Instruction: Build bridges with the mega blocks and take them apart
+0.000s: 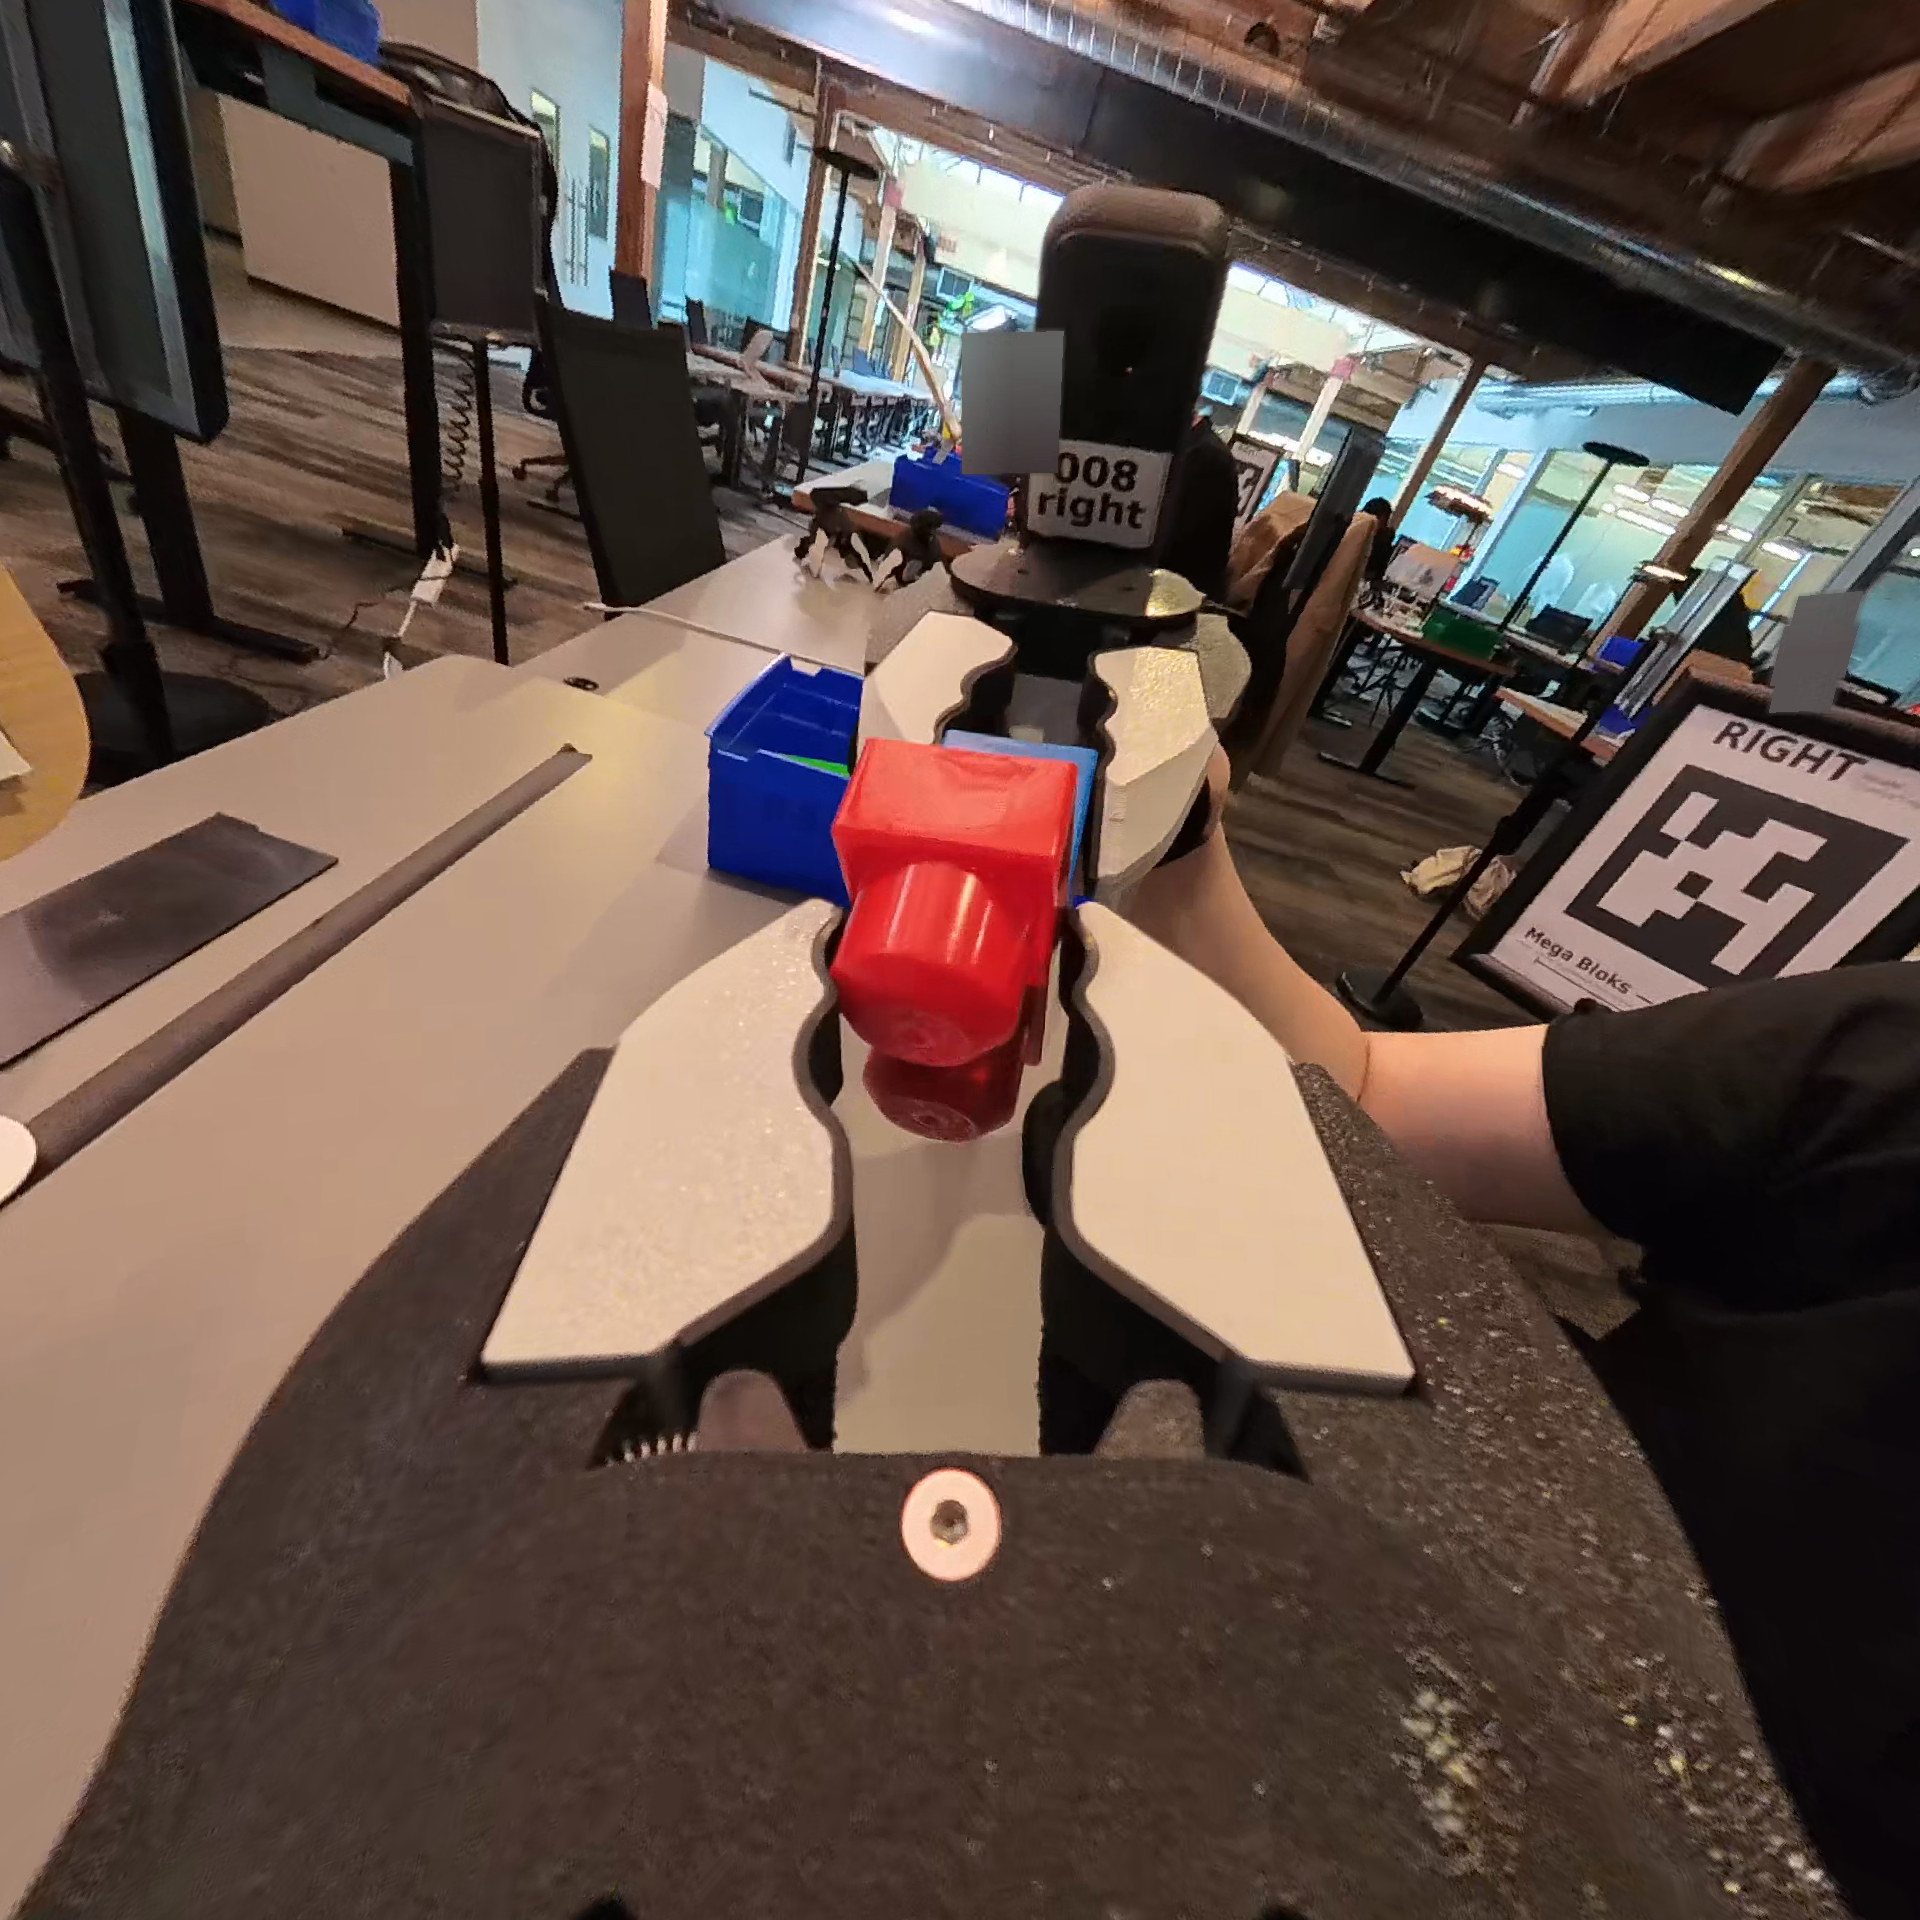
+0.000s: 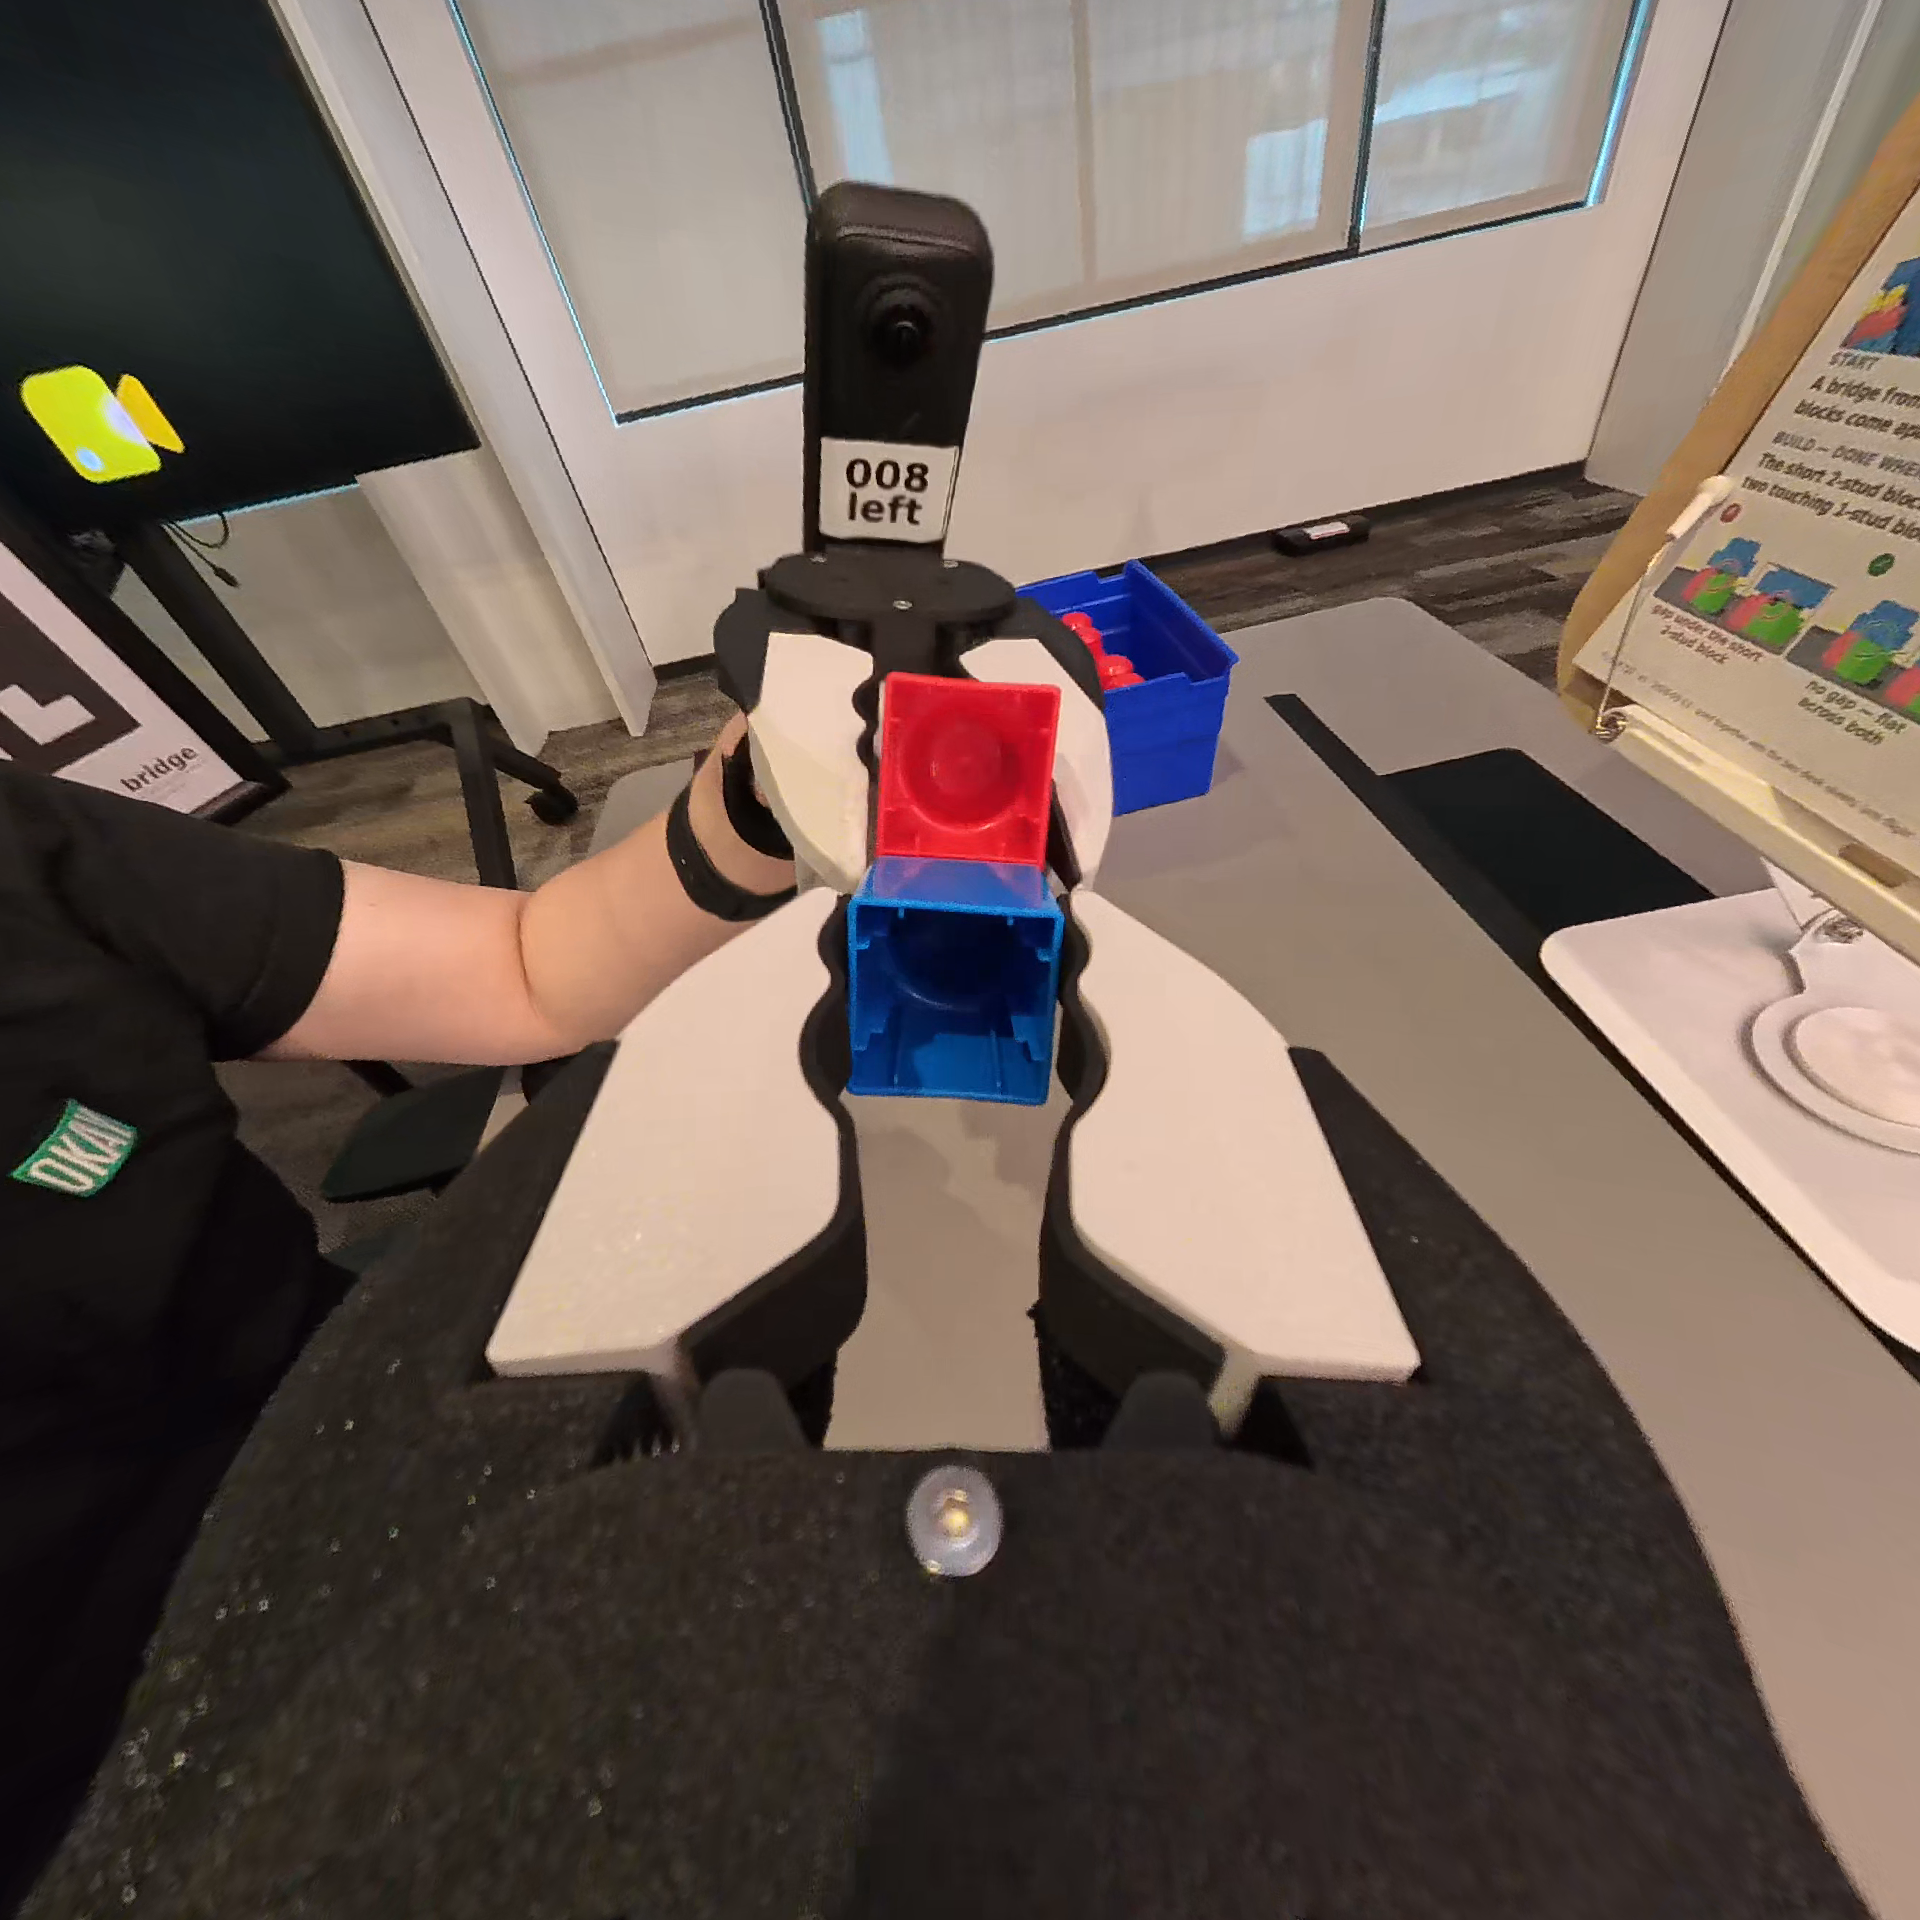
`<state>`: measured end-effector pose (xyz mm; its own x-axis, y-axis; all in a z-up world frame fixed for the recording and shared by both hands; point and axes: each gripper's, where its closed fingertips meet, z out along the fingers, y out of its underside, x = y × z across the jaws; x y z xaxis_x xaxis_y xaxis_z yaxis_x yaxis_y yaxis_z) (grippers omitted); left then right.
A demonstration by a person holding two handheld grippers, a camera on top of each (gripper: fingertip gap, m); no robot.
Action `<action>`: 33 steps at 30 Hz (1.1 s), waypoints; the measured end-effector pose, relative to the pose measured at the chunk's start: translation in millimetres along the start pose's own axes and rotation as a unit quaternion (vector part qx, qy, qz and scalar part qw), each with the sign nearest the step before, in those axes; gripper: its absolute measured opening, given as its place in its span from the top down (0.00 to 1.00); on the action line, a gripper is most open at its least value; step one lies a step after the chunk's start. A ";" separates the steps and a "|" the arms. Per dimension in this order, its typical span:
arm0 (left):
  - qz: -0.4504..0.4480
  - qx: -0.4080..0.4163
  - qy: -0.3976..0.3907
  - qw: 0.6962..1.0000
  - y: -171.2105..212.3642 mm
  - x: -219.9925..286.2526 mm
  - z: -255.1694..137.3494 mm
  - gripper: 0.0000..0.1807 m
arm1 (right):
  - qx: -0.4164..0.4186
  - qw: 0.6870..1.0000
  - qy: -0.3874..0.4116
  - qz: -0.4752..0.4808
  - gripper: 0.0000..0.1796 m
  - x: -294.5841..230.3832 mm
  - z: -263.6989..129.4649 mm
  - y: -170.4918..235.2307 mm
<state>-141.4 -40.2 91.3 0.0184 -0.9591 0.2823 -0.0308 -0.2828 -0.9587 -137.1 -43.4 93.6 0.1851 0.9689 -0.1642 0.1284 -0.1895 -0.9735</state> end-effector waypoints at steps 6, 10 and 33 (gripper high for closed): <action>-0.003 0.003 0.023 1.000 -1.6 5.7 -0.3 0.81 | -0.005 1.000 -0.013 -0.005 0.80 -3.3 -2.4 -0.1; 0.006 -0.001 0.030 1.000 -3.3 11.5 -1.9 0.81 | -0.013 1.000 -0.007 -0.022 0.80 -9.0 -3.0 -3.3; 0.016 -0.033 0.038 0.999 3.1 20.1 1.5 0.81 | -0.036 0.999 -0.004 -0.037 0.80 -16.3 -14.2 -5.3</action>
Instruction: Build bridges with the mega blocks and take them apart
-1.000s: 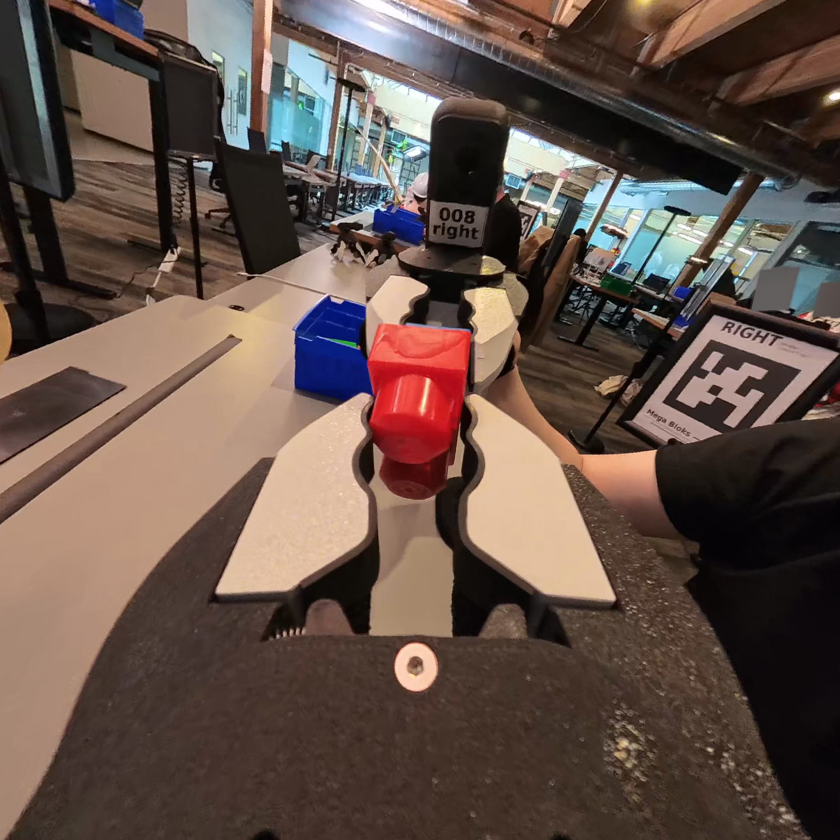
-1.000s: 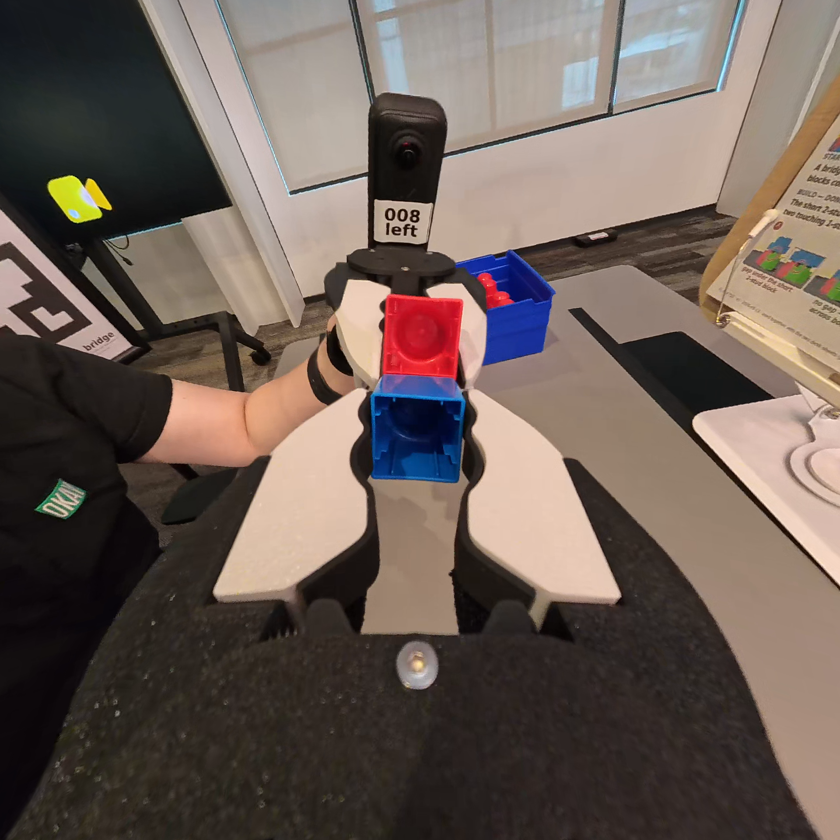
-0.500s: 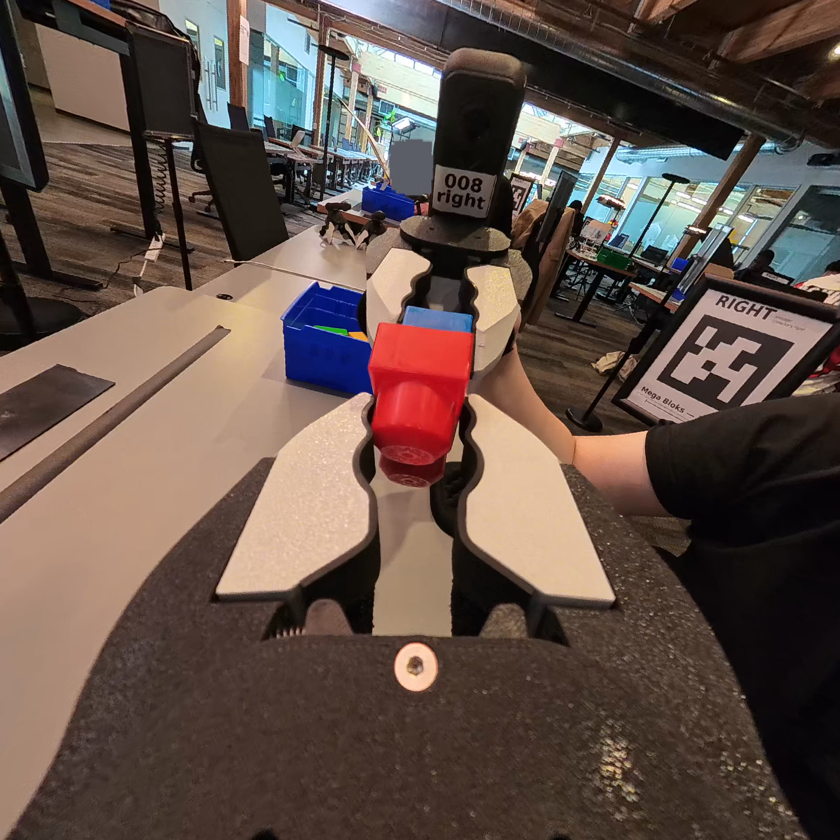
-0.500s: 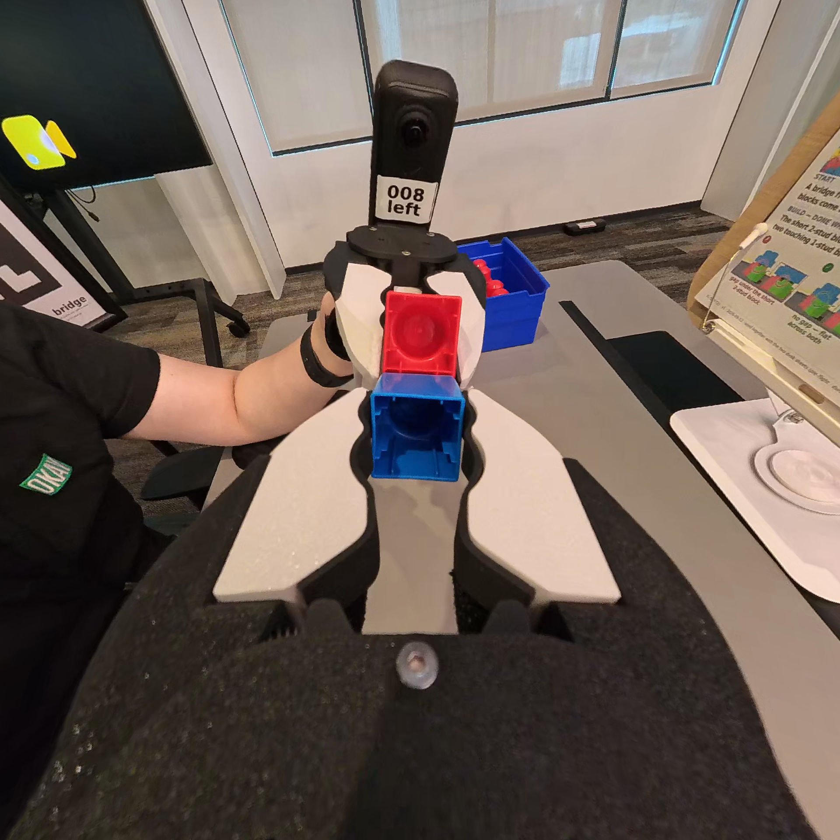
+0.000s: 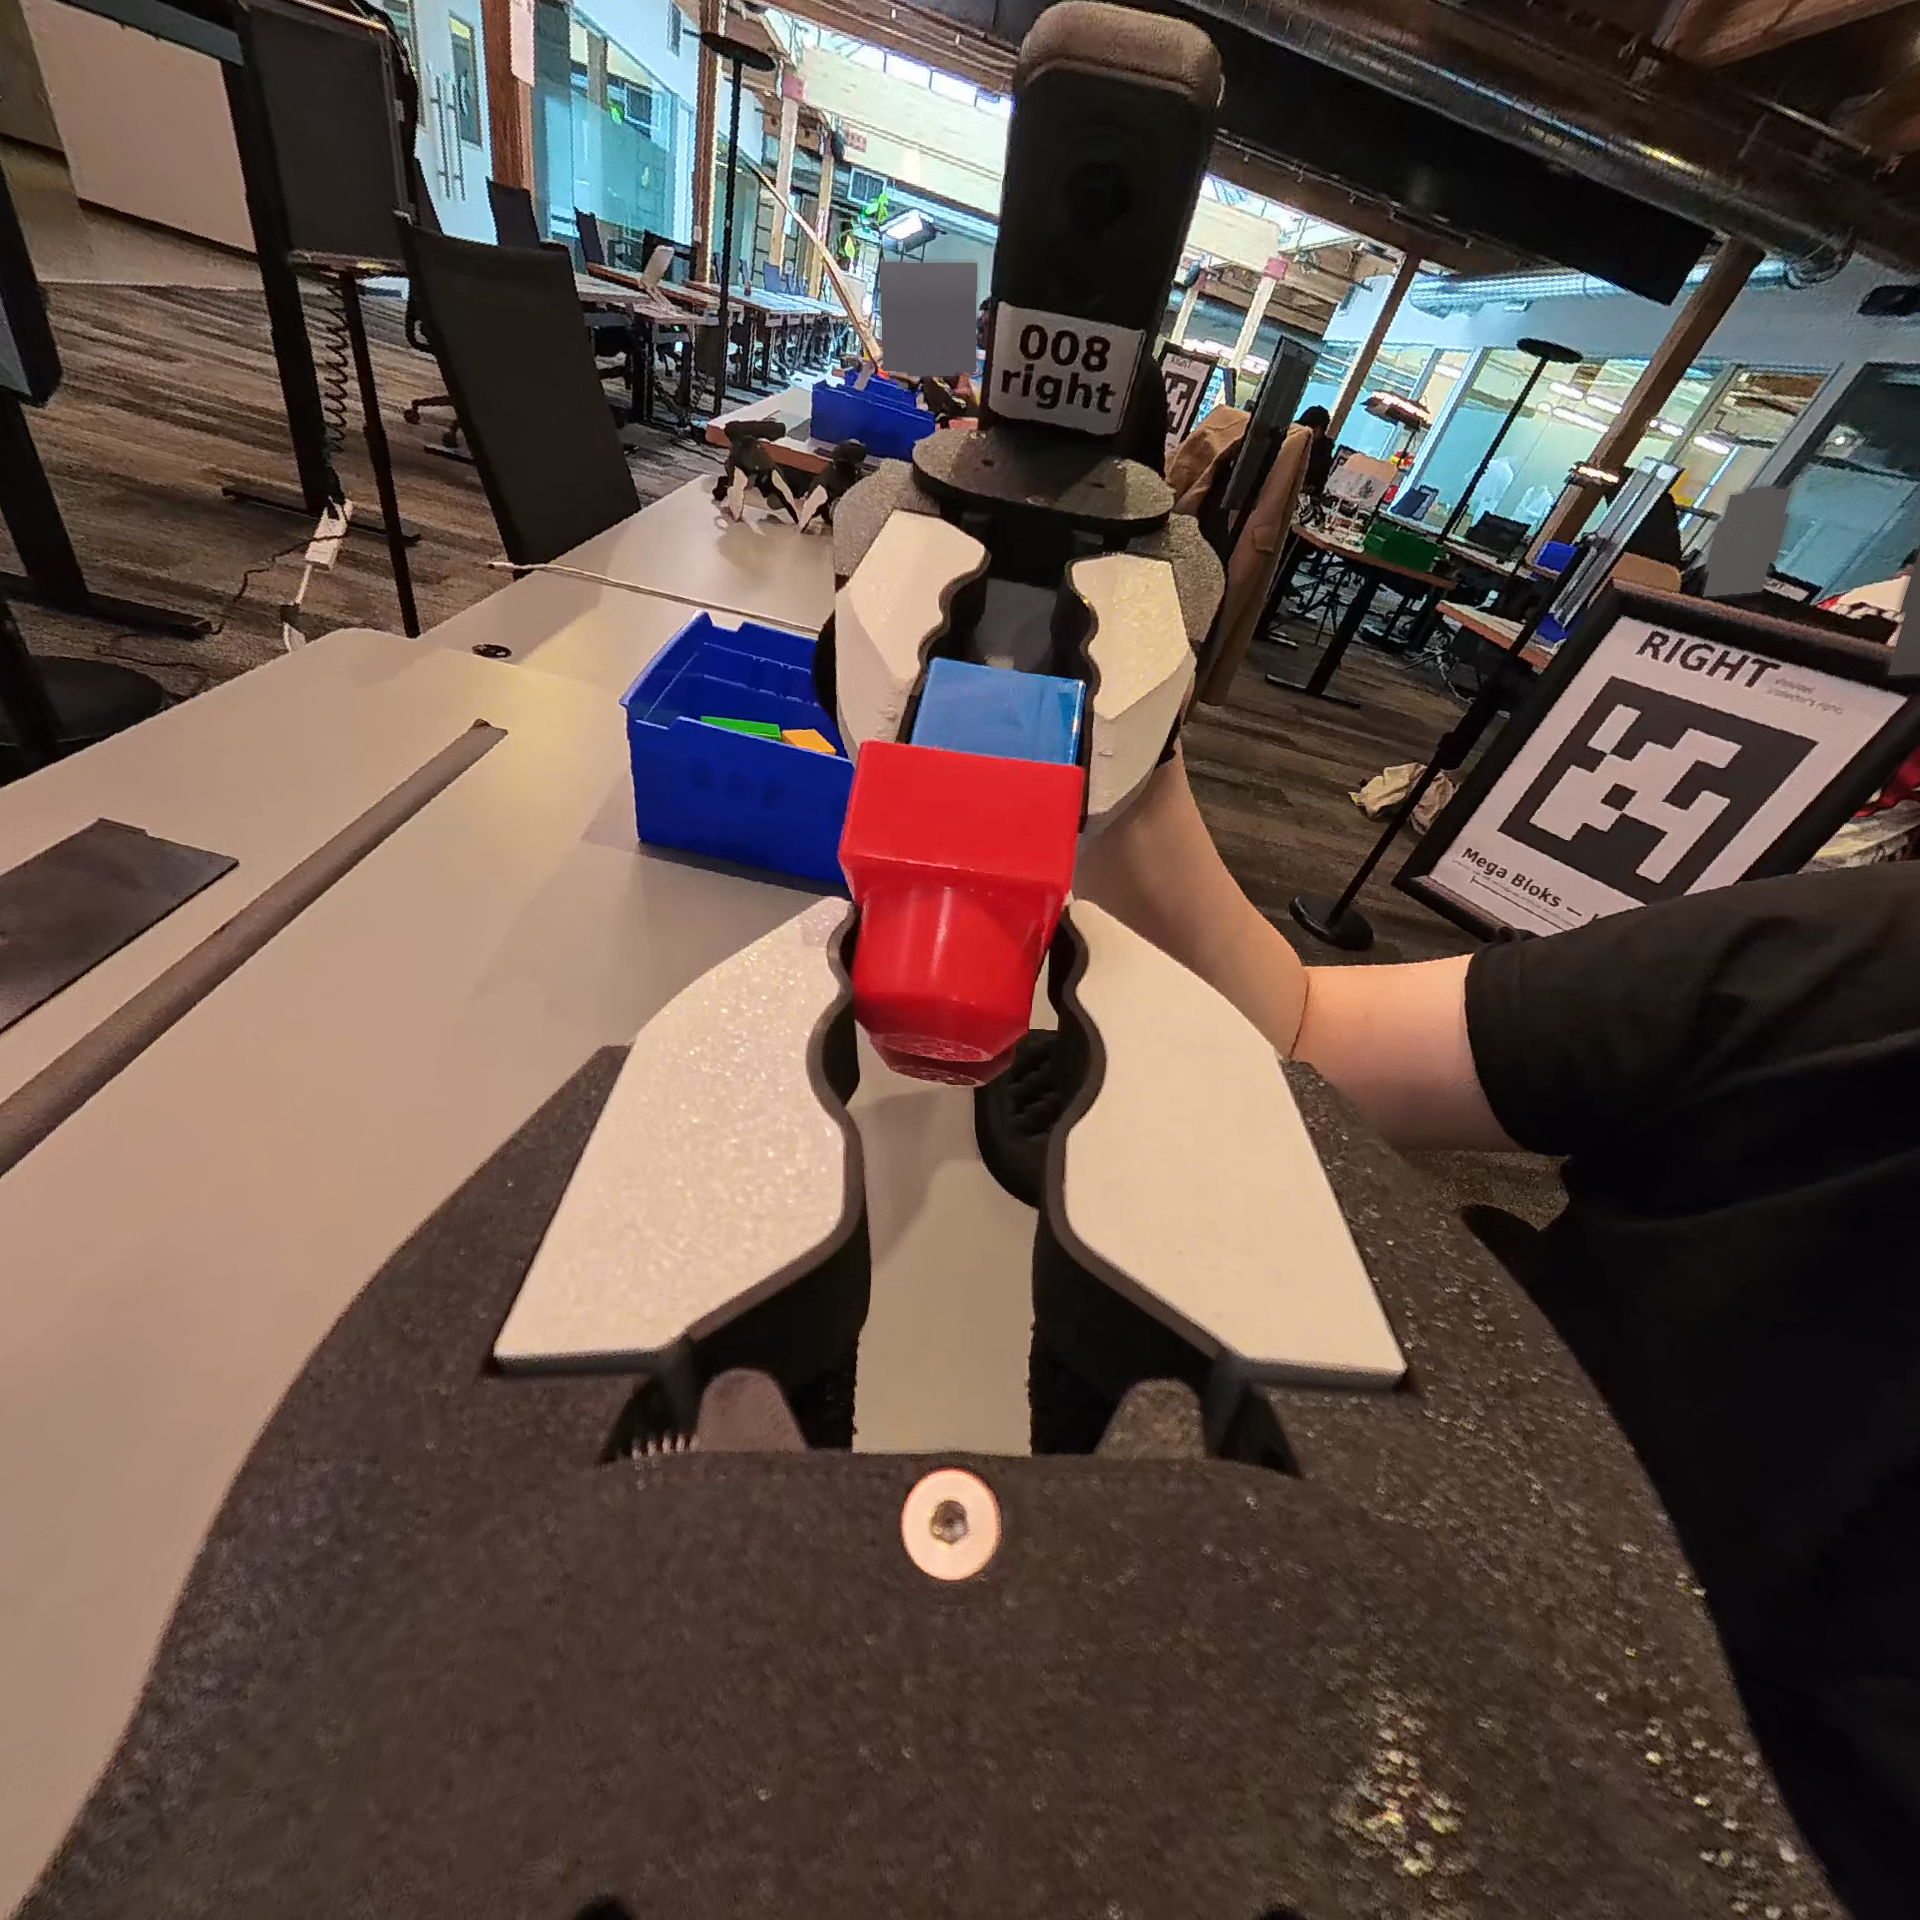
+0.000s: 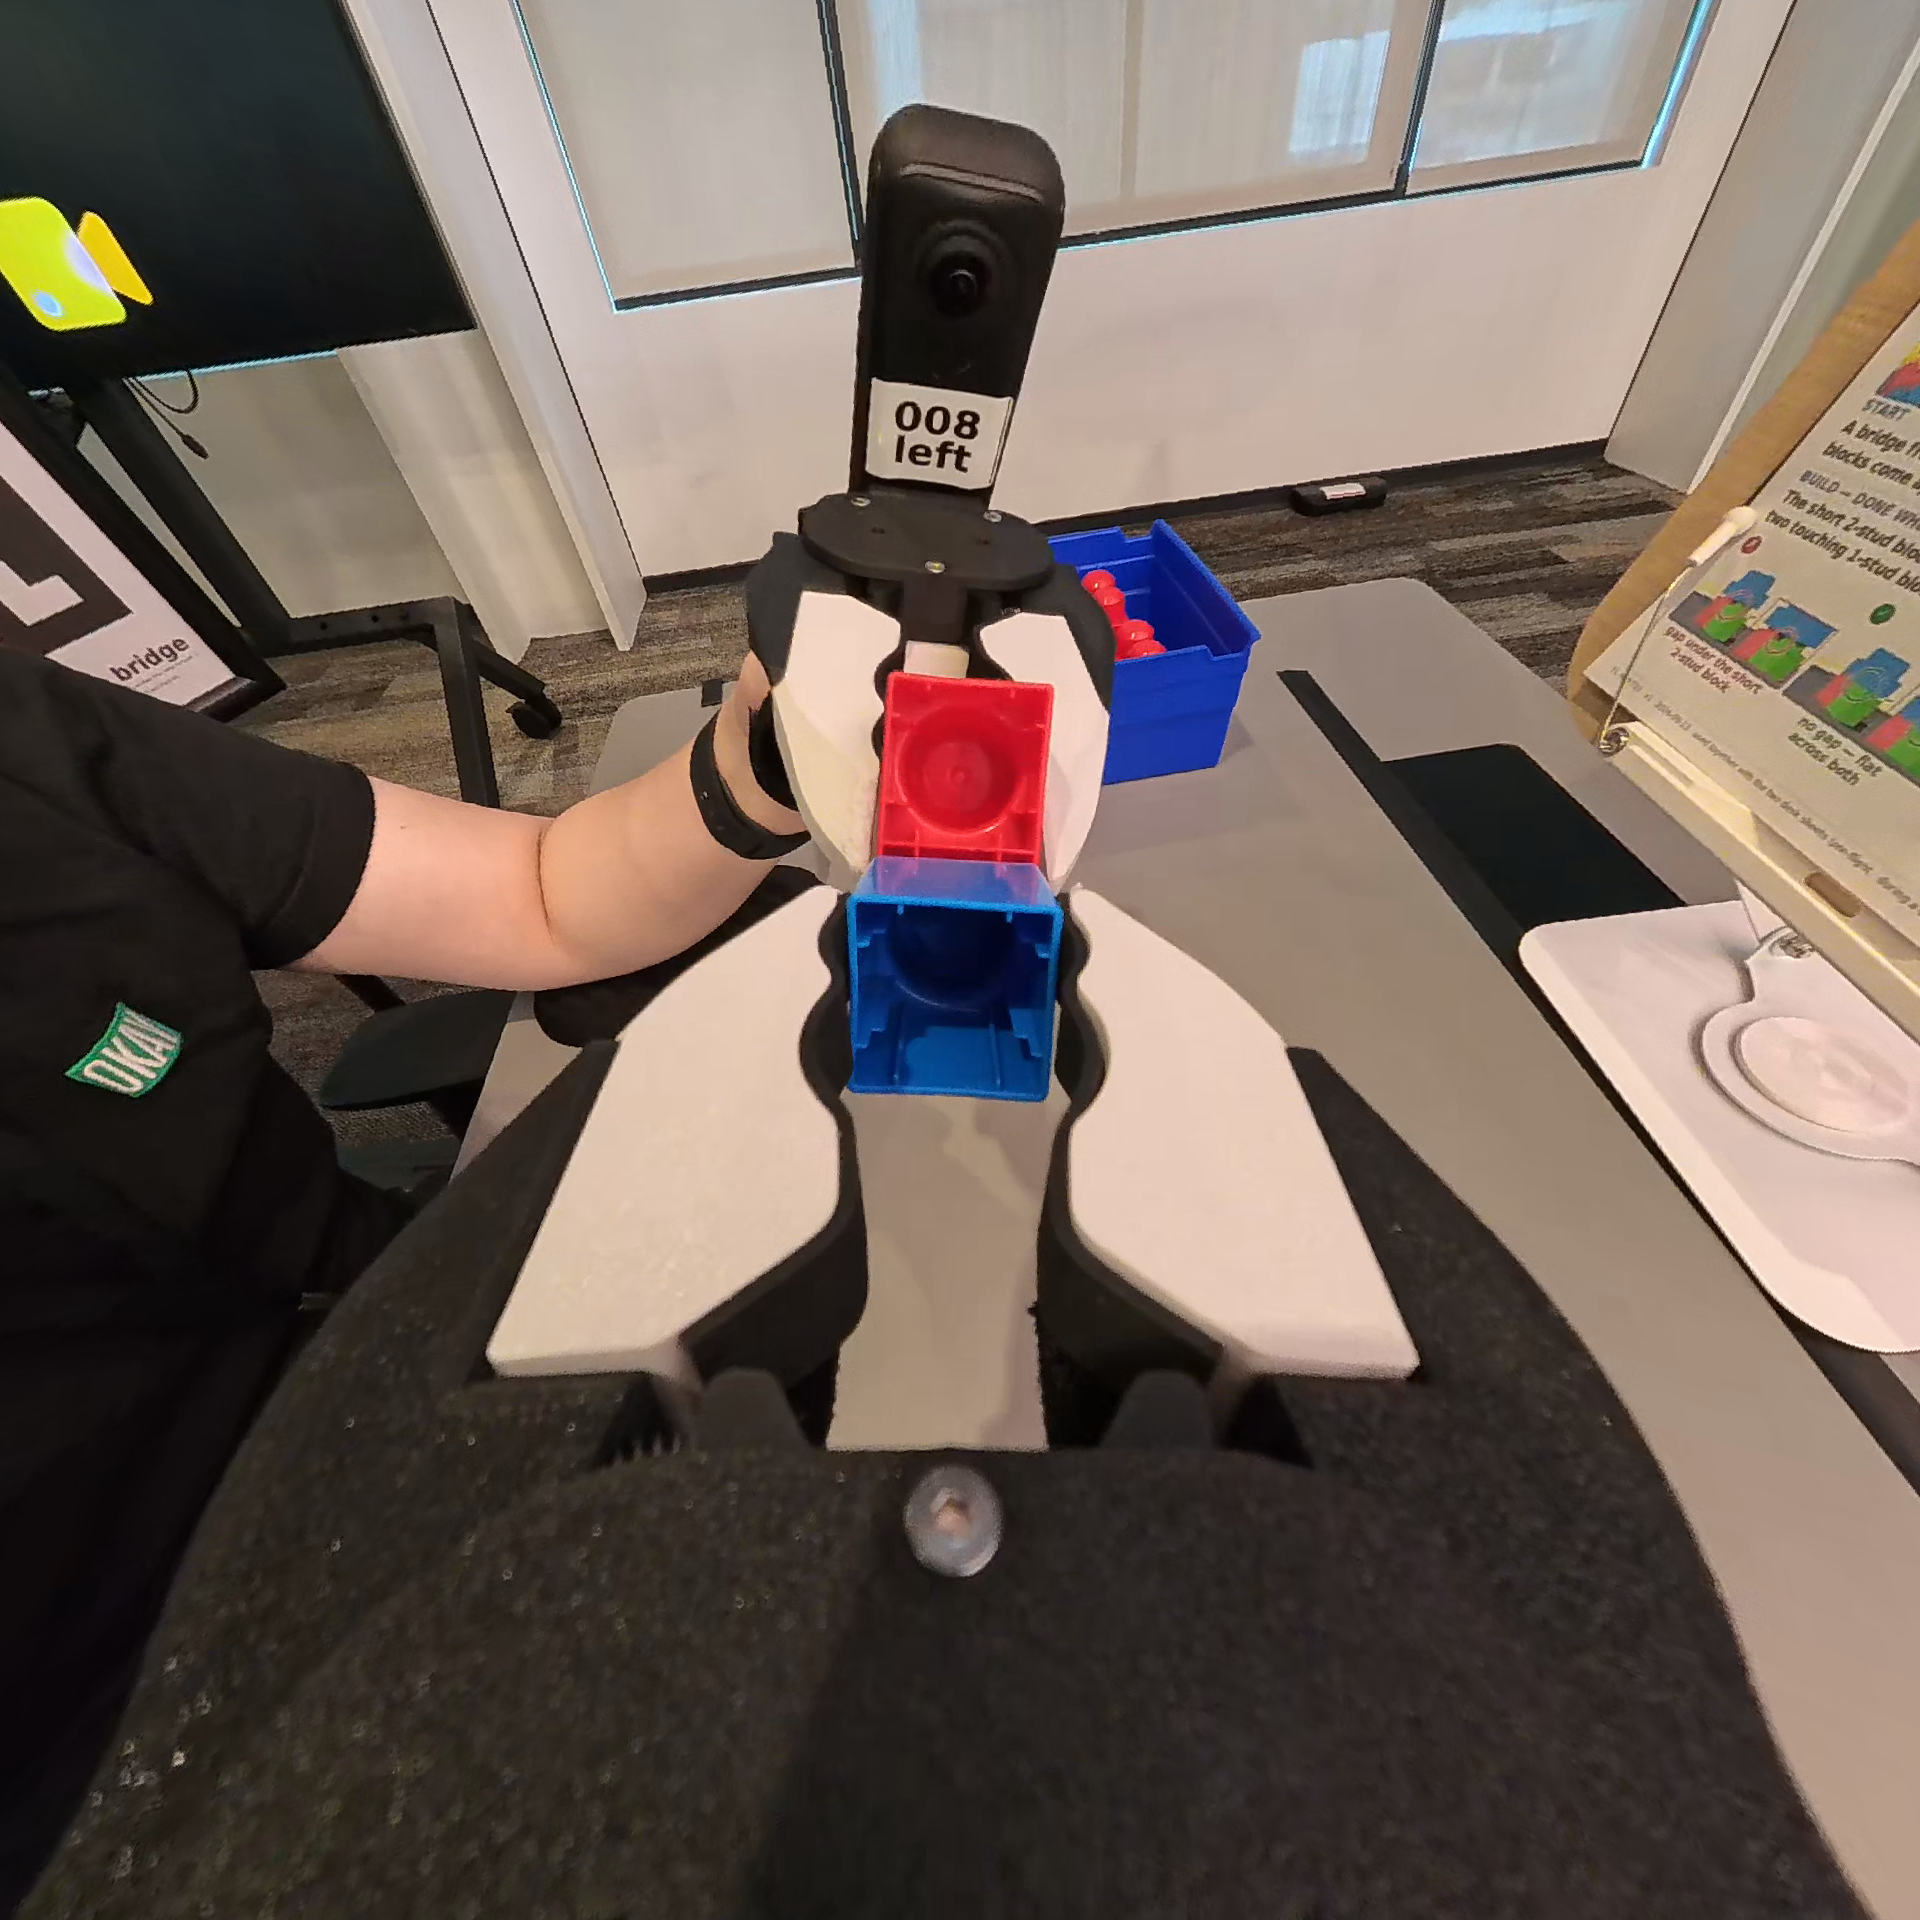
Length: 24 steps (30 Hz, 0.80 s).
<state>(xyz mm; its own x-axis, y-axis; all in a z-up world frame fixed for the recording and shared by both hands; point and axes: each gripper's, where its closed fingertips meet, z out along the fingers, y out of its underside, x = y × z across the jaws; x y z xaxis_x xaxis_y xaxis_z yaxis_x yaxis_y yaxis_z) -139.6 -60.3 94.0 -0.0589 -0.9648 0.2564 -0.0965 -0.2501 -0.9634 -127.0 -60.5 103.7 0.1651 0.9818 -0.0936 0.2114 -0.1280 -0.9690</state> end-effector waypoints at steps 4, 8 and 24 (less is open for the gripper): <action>-0.009 0.016 0.004 1.000 -4.4 1.5 -0.1 0.81 | 0.024 1.000 -0.011 0.017 0.80 -0.6 0.0 -5.0; -0.050 0.071 0.016 0.996 -16.0 -1.4 -2.1 0.76 | 0.068 0.996 -0.021 0.049 0.80 7.7 1.1 -11.1; -0.036 0.054 0.004 0.998 -6.9 -5.3 8.0 0.81 | 0.105 0.990 -0.052 0.080 0.77 12.0 1.9 -12.5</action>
<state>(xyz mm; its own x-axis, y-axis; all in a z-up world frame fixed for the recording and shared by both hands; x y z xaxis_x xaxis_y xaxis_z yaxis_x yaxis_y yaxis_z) -130.7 -54.2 98.7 -0.0644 -0.9435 0.3252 0.0069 -0.3263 -0.9452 -129.5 -46.9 114.2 0.0786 0.9616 -0.2630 -0.0154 -0.2626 -0.9648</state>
